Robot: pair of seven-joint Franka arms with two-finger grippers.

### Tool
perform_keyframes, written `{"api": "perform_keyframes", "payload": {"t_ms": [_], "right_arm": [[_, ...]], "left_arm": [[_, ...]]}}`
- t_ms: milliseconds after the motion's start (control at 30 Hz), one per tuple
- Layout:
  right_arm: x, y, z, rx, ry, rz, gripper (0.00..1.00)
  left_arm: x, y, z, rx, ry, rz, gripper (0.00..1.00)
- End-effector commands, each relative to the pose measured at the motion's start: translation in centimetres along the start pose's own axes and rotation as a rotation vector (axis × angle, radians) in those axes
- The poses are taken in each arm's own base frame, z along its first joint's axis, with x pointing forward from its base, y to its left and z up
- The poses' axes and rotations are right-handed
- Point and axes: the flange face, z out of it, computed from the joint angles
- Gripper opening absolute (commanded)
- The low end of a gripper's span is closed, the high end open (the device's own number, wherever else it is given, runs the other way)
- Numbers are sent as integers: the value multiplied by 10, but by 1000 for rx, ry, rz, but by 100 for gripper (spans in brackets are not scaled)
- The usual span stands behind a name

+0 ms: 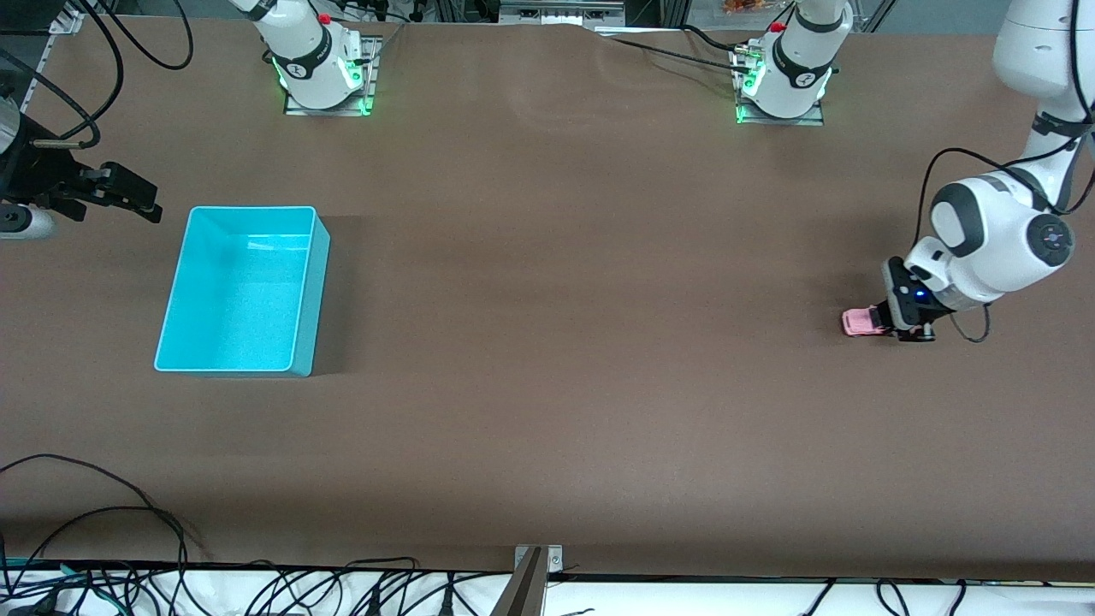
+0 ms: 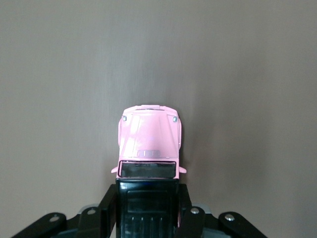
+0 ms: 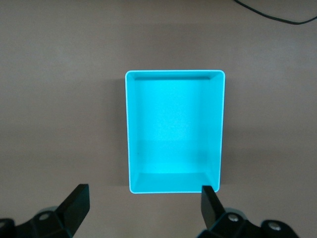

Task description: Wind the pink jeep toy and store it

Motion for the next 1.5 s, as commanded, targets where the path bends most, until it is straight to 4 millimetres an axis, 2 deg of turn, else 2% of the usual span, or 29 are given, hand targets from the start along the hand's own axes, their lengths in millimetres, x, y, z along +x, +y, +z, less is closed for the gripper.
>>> {"api": "perform_keyframes", "payload": {"t_ms": [0, 267, 467, 567, 800, 900, 1100, 1467], "right_arm": [[3, 1, -5, -2, 8, 8, 100], [3, 1, -5, -2, 8, 8, 100], [3, 0, -5, -3, 8, 7, 100], [3, 1, -5, -2, 8, 8, 100], [3, 0, -5, -3, 8, 7, 100], [2, 1, -6, -2, 10, 8, 100], [3, 1, -5, -2, 8, 8, 100], [3, 1, -5, -2, 8, 8, 100]], "left_arm": [[-37, 1, 56, -50, 40, 8, 8], [-87, 4, 47, -24, 36, 11, 8], [-112, 10, 55, -33, 44, 12, 8], [-116, 8, 61, -36, 48, 26, 8], [-122, 1, 54, -33, 46, 58, 8], [-132, 1, 51, -24, 43, 66, 8], [-135, 1, 58, -30, 48, 67, 8], [-138, -3, 53, -41, 53, 70, 8]]}}
